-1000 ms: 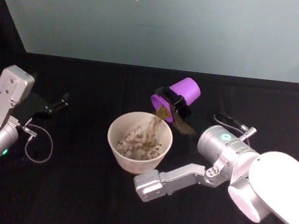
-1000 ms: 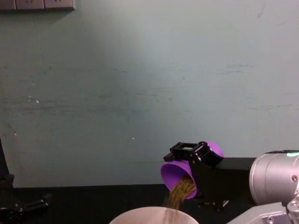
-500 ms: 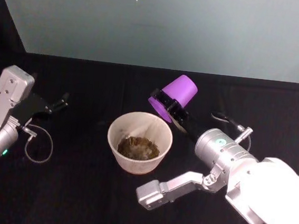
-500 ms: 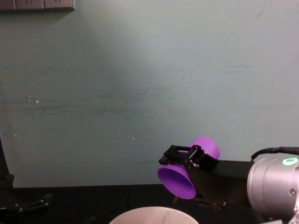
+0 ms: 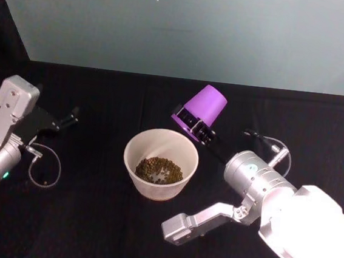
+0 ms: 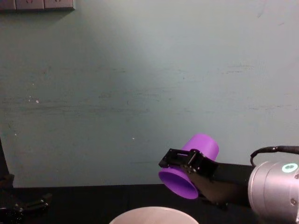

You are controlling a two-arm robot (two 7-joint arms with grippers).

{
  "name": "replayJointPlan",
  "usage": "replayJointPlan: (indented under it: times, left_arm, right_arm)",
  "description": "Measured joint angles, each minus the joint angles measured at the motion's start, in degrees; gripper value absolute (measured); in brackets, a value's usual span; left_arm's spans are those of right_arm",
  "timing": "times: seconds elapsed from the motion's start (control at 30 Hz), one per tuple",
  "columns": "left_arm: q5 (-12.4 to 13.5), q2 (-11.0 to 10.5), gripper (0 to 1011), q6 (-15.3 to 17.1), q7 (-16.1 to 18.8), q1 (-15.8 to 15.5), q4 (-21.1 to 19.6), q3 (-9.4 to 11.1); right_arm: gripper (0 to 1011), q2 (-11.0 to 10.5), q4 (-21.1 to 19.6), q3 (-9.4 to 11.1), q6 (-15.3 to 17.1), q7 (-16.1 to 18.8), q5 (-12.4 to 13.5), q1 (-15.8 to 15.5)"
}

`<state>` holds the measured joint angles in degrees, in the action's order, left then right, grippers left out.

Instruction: Pick up the cup and pour the mung beans from the cup into the bowl.

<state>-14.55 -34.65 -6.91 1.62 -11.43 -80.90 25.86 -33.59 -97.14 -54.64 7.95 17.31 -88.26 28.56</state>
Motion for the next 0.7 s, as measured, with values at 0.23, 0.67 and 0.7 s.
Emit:
replayJointPlan:
  times: [0.23, 0.67, 0.7]
  left_arm:
    - [0.0, 0.0, 1000, 0.0, 0.0, 0.0, 0.0, 0.0]
    - [0.0, 0.0, 1000, 0.0, 0.0, 0.0, 0.0, 0.0]
    - [0.0, 0.0, 1000, 0.0, 0.0, 0.0, 0.0, 0.0]
  right_arm:
    - [735, -0.15, -2.54, 4.7, 0.05, -0.84, 9.28, -2.28]
    - [734, -0.21, -7.86, 22.3, -5.83, -1.42, 44.32, -12.56]
    - [734, -0.01, -7.94, 23.42, -6.52, -1.59, 46.99, -13.29]
